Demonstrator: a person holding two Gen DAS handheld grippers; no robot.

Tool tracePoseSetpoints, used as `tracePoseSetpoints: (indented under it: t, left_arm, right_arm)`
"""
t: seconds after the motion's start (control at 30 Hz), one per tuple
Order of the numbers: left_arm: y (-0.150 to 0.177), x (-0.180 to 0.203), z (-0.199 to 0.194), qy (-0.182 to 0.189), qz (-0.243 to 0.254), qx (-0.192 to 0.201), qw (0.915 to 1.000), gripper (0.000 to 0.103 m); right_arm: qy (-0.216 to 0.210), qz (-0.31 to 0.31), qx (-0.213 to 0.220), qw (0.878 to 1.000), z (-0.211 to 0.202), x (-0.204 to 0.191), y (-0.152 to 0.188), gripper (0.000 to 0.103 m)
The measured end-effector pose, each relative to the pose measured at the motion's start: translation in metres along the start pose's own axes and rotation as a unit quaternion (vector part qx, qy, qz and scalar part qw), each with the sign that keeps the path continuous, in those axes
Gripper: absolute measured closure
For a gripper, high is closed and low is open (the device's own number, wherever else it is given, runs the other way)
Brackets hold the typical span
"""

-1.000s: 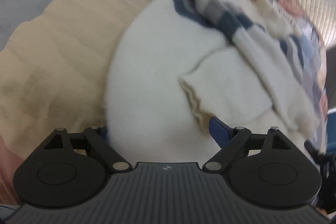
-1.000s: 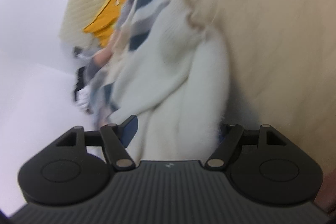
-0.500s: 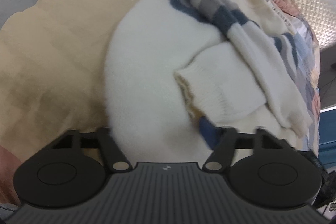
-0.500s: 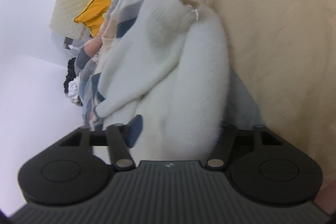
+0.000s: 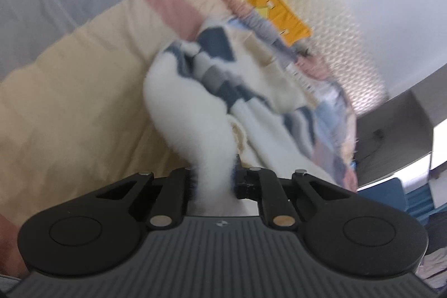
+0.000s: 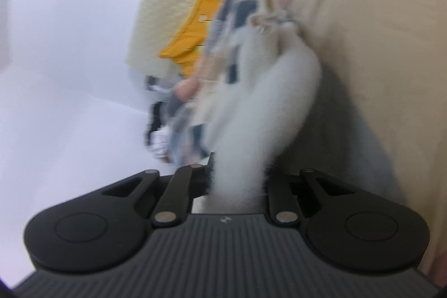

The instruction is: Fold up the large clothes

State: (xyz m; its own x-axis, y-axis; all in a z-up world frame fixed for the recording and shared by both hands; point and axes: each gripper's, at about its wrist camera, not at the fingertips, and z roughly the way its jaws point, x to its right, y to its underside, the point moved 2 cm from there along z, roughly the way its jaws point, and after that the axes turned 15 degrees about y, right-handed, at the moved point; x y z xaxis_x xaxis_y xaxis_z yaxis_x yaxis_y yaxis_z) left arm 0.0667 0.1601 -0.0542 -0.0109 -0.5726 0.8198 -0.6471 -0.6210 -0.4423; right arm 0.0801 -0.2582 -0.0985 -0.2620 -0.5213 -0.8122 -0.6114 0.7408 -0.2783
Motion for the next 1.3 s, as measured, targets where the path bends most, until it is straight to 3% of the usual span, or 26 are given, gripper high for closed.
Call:
tracePoseSetpoints:
  t: [0.23,0.4,0.7,0.83,1.03,1.2,1.3]
  left_arm:
    - [-0.024,0.034,-0.051,0.065,-0.007,0.031,0.9974,0.09]
    - [-0.024,0.069,-0.088,0.086,0.032,0.036,0.9952,0.09]
    - [0.003,0.108,-0.176,0.162,0.018,0.088,0.9827,0.09]
    - [0.025,0.106,-0.204,0.157,0.03,0.087,0.9833,0.09]
    - [0.054,0.072,-0.207,0.14,-0.008,0.079,0.987,0.09]
    - [0.035,0.068,-0.189,0.128,-0.02,0.105,0.986,0.09]
    - [0.009,0.083,-0.167,0.148,-0.013,0.116,0.9822,0.089]
  right_arm:
    - [-0.11,-0.016,0.011,0.994,-0.042,-0.034,-0.009,0.085]
    - [-0.137,-0.041,0.016,0.99,-0.075,-0.051,-0.007,0.085]
    - [-0.201,-0.025,0.042,0.978,-0.147,-0.079,0.021,0.084]
    - [-0.184,-0.046,0.036,0.981,-0.175,-0.072,0.032,0.084]
    - [-0.127,-0.047,0.007,0.991,-0.179,-0.048,0.052,0.084]
    - [-0.112,-0.055,0.009,0.992,-0.163,-0.051,0.046,0.084]
    - [-0.096,-0.058,0.024,0.993,-0.153,-0.058,0.027,0.084]
